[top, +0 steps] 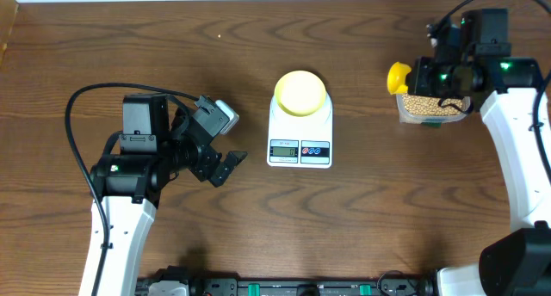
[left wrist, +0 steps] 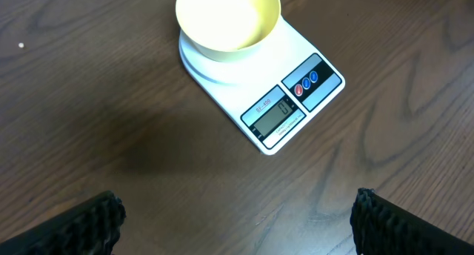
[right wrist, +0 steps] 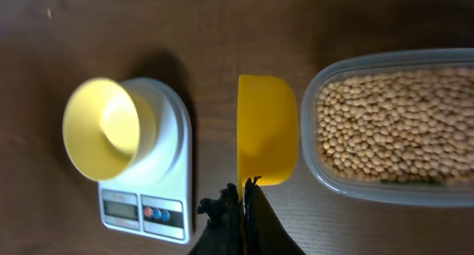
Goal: Scoop item into bowl and weigh 50g on scale
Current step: 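Move the yellow scoop with the right gripper over the soybean tub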
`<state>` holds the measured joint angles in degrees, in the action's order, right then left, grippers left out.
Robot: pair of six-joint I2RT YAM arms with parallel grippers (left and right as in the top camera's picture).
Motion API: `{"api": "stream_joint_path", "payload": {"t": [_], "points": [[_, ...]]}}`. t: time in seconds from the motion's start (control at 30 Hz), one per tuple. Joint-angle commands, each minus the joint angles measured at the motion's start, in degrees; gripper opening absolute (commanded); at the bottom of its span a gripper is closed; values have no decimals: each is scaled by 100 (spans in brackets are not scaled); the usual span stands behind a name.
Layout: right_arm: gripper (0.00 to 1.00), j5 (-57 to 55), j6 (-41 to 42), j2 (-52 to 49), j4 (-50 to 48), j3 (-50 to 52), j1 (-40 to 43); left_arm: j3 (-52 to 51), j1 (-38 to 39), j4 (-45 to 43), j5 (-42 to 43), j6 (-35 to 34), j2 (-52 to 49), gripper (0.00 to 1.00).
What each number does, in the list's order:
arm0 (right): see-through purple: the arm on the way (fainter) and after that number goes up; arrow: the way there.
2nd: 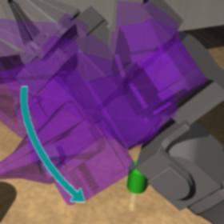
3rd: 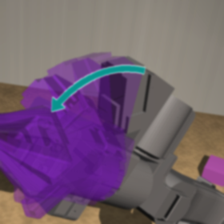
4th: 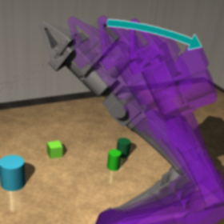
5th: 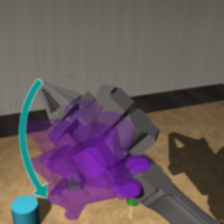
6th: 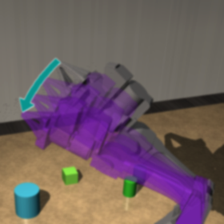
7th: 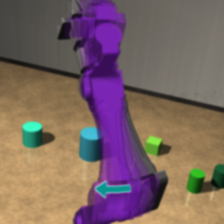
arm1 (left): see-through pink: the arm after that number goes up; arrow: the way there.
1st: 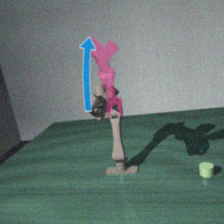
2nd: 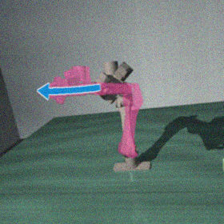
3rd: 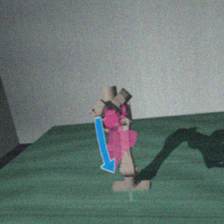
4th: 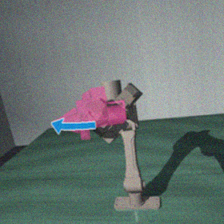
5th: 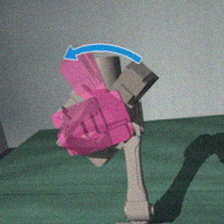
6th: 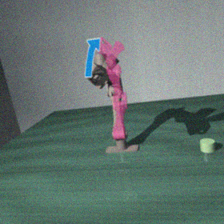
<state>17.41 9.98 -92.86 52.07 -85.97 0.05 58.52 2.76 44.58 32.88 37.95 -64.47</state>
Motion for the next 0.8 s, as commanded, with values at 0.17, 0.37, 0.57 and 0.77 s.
{"api": "stream_joint_path", "payload": {"t": [0.17,0.37,0.57,0.77], "points": [[1,-337,588,98,1163,-1143,579,-35,-24,0,74,83,-26,99],[1,-702,433,90,2085,-1456,999,-35,-24,-2,76,83,-26,99],[1,-925,225,-175,2092,-1530,1163,-35,-24,-2,76,83,-26,99],[1,-1056,-76,-1093,2577,-2577,1196,-35,-24,-2,74,83,-26,100]]}}
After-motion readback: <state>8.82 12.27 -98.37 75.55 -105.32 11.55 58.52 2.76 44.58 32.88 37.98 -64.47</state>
